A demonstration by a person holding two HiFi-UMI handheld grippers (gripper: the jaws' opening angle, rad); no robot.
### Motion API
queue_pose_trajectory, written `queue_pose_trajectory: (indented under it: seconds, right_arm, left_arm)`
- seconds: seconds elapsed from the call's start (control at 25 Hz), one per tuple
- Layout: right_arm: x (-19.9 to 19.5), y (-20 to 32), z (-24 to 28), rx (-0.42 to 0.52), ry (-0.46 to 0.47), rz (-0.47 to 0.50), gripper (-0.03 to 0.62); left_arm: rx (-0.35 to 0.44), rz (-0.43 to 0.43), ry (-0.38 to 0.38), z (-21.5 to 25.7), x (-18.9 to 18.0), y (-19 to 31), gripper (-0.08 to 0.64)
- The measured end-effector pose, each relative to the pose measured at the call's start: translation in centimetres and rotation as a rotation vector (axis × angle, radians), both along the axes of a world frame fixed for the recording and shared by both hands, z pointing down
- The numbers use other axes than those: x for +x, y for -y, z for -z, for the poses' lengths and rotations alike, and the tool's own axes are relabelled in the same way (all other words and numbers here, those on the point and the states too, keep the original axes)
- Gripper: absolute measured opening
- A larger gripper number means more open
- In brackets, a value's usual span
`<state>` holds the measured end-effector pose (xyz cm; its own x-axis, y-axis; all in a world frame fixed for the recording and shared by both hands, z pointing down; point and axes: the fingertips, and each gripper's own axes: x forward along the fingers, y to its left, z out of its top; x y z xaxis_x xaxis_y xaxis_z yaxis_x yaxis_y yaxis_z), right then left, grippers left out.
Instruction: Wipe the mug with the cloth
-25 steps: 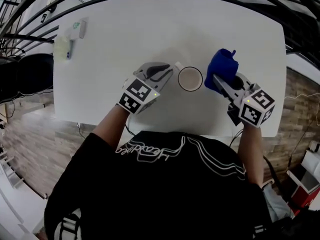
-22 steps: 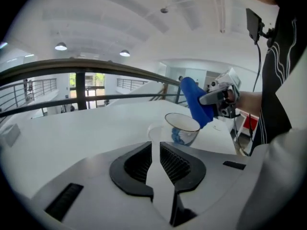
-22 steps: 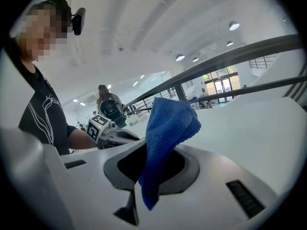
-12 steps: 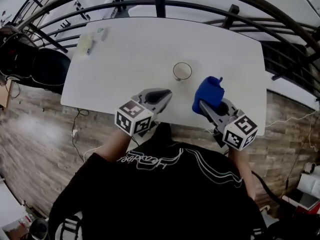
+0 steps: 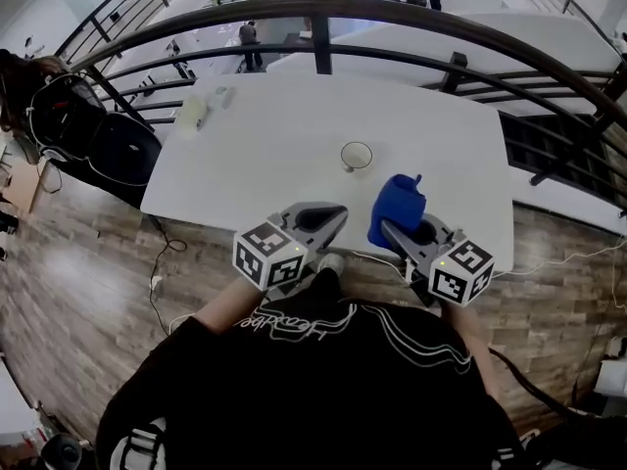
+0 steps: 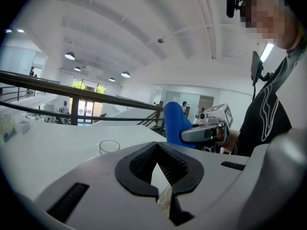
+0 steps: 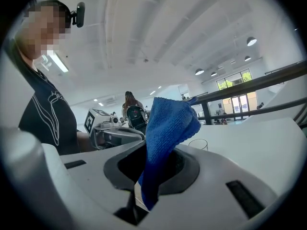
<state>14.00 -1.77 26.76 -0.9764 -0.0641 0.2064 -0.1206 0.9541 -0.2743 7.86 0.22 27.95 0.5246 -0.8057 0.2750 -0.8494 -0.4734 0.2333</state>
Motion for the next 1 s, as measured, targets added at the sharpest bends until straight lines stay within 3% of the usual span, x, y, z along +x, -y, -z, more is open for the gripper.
queue_pose_trajectory:
  seconds: [1.0]
  right_arm:
    - [0.8, -0.9, -1.0, -0.004, -0.038, 0.015, 0.051]
  left_arm:
    - [0.004, -0.015, 0.0, 0.3, 1.3, -0.2, 0.008]
